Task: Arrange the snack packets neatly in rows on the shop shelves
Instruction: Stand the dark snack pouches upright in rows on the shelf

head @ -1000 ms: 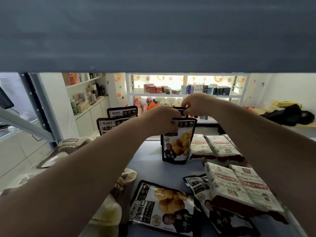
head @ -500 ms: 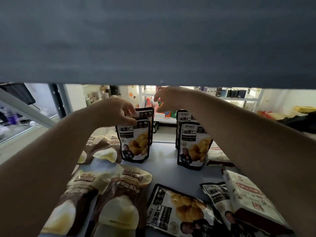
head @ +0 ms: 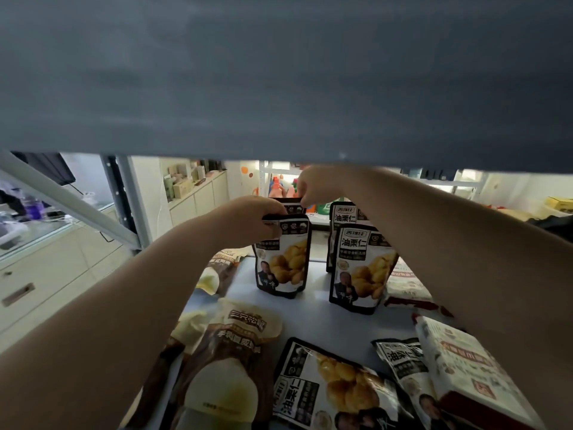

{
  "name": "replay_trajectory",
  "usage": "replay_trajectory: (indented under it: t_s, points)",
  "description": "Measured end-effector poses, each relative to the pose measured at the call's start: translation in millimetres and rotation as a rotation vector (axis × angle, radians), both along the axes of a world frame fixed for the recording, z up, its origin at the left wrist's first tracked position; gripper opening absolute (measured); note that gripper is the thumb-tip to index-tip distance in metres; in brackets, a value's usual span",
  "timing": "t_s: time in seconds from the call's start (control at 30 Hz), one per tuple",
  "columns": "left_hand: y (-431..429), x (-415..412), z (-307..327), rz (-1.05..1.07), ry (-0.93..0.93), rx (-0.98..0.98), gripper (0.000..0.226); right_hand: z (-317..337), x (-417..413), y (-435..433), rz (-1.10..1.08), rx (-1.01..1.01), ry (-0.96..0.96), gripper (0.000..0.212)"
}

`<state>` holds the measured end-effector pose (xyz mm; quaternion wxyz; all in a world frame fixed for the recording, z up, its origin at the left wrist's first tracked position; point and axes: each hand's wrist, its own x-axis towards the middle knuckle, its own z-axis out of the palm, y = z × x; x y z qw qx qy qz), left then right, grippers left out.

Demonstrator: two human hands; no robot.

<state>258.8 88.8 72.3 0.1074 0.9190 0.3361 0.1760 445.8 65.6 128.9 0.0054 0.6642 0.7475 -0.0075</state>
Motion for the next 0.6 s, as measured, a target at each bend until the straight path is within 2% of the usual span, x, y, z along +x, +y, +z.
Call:
replay_trajectory:
  t_s: [0.37,0.47,0.6]
  points:
    - [-11,22,-4,-0.096,-0.059,-0.036,0.031,8,22,-10,-0.028,0.021,-0.257,0.025]
    - [-15,16,-2,-0.111,-0.113,-0.018,0.031,8,20,-13,-0.046,0.022,-0.249,0.027]
    - [-14,-11,-3,-0.063,-0.279,-0.040,0.037,3,19,-15,-0.064,0.043,-0.182,0.033]
